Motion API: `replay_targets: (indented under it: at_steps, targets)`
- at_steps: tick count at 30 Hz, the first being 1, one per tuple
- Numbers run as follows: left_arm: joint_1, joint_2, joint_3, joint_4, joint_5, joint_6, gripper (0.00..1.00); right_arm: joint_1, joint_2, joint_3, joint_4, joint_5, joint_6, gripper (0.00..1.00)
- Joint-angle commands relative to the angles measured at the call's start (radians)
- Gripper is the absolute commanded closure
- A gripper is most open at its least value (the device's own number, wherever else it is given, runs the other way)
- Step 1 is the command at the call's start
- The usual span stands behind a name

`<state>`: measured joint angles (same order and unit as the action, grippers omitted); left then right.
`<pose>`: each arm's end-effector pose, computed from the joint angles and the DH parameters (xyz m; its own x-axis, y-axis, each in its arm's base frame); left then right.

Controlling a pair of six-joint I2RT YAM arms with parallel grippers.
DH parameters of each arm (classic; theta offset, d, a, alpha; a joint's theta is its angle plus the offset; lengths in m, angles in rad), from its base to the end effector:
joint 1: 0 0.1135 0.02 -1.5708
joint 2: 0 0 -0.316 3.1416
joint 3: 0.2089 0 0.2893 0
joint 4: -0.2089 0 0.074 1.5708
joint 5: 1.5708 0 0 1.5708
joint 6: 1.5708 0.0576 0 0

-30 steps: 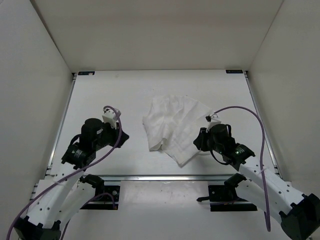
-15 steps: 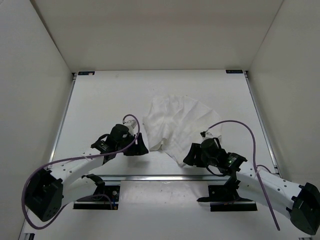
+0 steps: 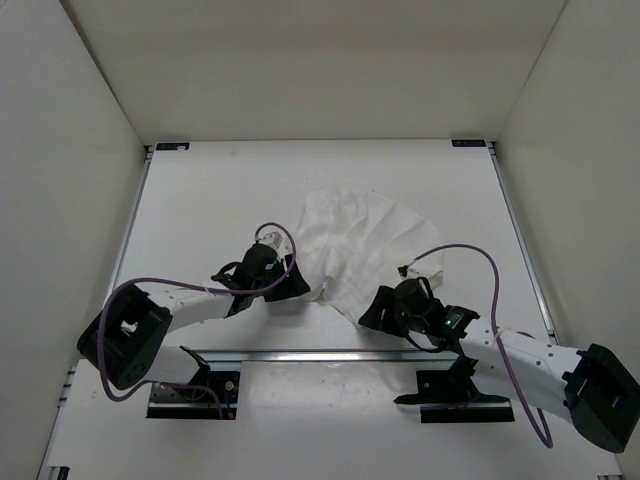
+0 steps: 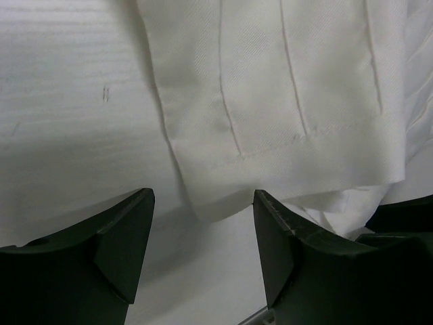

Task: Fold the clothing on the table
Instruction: Flatten the skirt out

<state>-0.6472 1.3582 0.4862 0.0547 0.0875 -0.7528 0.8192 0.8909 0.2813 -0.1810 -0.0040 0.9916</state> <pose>0.2133 -0.1675 0.1485 -0.8679 -0.1978 -0.4557 0.0754 0.8543 -0.5143 0.1229 0.1319 0.1529 -0.8787 0.2855 -0.3826 0.0052 0.8072 0.5903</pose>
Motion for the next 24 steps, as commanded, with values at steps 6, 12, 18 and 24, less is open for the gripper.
replay_targets:
  at_steps: [6,12,18,24]
  targets:
    - [-0.019,0.114,0.046,0.066,-0.065,-0.046,0.34,-0.020,0.033,-0.028,0.043,0.025,-0.001,0.79]
    - [-0.025,0.153,0.055,0.154,-0.032,-0.052,0.89,-0.094,-0.075,-0.034,-0.015,-0.016,-0.089,1.00]
    - [0.014,-0.031,0.109,0.022,-0.037,-0.003,1.00,-0.302,-0.207,0.106,-0.130,-0.224,-0.284,1.00]
    - [0.081,-0.296,0.264,-0.252,-0.060,0.102,1.00,-0.442,-0.225,0.373,-0.250,-0.358,-0.462,1.00]
